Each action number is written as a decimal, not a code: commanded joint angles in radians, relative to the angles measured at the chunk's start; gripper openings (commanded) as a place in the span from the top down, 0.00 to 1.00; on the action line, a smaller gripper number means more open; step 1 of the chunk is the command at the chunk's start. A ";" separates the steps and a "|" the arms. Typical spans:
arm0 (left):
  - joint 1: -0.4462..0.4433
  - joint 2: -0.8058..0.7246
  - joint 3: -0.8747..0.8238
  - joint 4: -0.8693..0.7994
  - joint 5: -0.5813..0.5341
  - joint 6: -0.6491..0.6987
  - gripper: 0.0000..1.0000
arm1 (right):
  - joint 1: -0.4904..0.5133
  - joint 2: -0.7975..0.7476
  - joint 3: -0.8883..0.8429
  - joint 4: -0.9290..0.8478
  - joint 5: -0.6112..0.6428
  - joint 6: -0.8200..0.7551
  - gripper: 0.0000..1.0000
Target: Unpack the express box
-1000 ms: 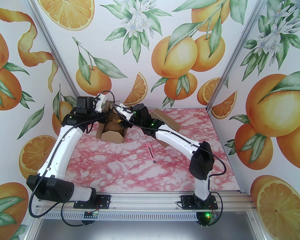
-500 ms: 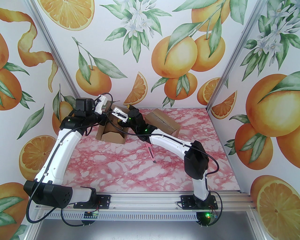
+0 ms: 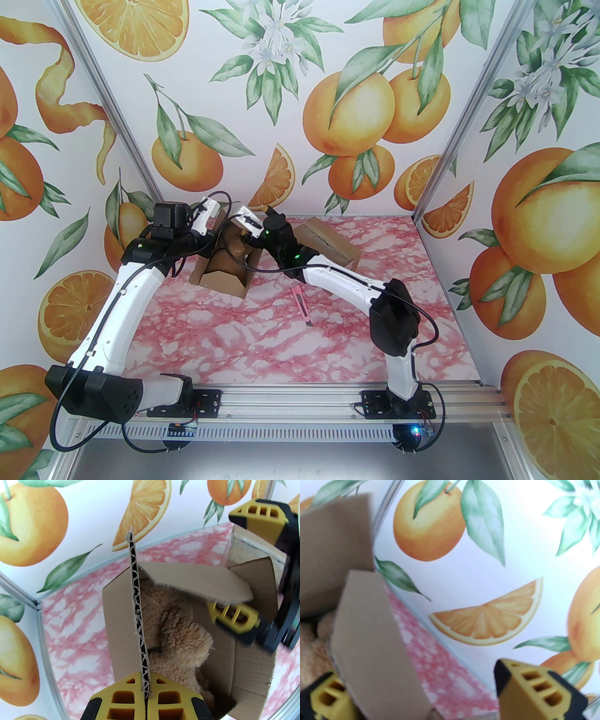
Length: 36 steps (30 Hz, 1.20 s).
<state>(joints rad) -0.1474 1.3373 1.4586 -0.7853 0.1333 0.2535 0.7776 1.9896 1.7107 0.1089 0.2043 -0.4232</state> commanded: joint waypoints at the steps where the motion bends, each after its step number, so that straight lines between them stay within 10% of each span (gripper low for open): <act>1: -0.017 -0.049 -0.012 0.050 0.052 0.048 1.00 | -0.073 -0.033 0.033 -0.057 -0.179 0.234 0.24; 9: -0.026 -0.032 -0.005 0.053 0.022 0.019 1.00 | -0.107 0.002 0.120 -0.160 -0.358 0.352 0.27; 19: -0.032 0.030 0.063 0.068 -0.145 -0.206 1.00 | -0.093 -0.200 -0.172 0.109 -0.550 0.433 0.26; 36: -0.048 0.005 0.071 0.100 -0.269 -0.335 1.00 | 0.097 -0.218 -0.131 -0.223 -0.690 0.201 0.30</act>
<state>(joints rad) -0.1883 1.3762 1.4830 -0.7647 -0.1165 -0.0357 0.8524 1.7466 1.5490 -0.0120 -0.4622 -0.1413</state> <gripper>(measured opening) 0.055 0.704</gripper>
